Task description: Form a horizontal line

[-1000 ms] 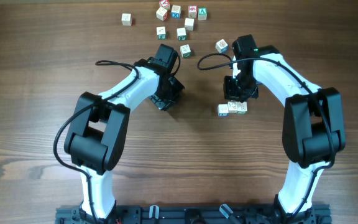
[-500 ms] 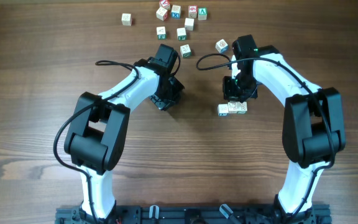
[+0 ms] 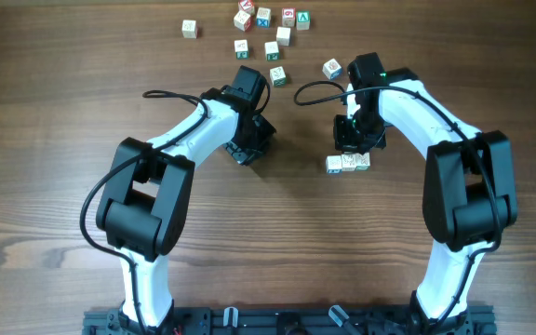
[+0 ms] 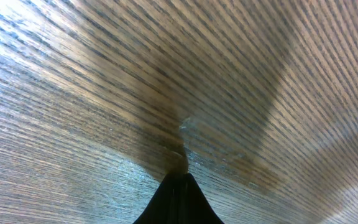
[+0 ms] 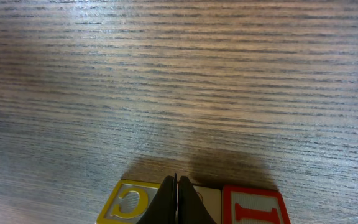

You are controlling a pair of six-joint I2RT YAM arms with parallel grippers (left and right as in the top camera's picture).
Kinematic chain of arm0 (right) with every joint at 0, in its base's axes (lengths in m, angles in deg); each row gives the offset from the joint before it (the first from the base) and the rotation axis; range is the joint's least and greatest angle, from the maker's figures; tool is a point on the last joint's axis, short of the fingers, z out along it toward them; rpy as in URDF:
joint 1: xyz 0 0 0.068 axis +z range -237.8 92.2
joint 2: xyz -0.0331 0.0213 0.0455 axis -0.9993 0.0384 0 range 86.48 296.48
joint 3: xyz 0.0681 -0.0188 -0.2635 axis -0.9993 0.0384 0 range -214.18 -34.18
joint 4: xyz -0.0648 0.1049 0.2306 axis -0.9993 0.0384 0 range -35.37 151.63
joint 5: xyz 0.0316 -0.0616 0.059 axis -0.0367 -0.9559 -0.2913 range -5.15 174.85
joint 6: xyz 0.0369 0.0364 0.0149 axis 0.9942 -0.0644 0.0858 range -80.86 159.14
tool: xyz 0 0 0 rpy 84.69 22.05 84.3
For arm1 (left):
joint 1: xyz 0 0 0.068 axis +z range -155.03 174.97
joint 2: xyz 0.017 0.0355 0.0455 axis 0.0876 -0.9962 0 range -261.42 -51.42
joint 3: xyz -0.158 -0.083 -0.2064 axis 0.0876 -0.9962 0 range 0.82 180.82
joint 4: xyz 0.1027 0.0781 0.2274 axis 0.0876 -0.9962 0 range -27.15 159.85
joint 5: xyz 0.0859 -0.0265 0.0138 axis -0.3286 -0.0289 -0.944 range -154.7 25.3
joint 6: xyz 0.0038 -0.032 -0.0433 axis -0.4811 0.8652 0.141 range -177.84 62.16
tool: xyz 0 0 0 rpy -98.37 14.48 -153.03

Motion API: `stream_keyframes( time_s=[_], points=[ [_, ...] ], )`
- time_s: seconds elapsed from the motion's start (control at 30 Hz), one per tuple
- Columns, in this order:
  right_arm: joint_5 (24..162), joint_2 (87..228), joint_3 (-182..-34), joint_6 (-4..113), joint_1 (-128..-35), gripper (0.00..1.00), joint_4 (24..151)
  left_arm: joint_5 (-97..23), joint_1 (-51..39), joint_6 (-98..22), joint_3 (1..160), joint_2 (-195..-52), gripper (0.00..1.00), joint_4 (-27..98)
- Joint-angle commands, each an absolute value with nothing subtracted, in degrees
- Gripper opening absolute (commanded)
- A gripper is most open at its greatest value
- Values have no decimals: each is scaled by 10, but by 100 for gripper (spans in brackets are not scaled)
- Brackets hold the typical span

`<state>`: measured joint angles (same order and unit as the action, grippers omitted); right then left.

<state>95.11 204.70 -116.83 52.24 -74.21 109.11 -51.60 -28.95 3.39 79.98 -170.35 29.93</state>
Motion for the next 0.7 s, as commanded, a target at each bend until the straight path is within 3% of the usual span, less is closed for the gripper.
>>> stream_keyframes(
  time_s=[0.0, 0.67],
  points=[
    [959, 2055, -1178, 511, -741, 4, 1094, -574, -283, 41, 779, -1732, 4, 284],
    [958, 2055, -1178, 511, -741, 5, 1093, -574, -283, 41, 779, -1732, 4, 284]
  ],
)
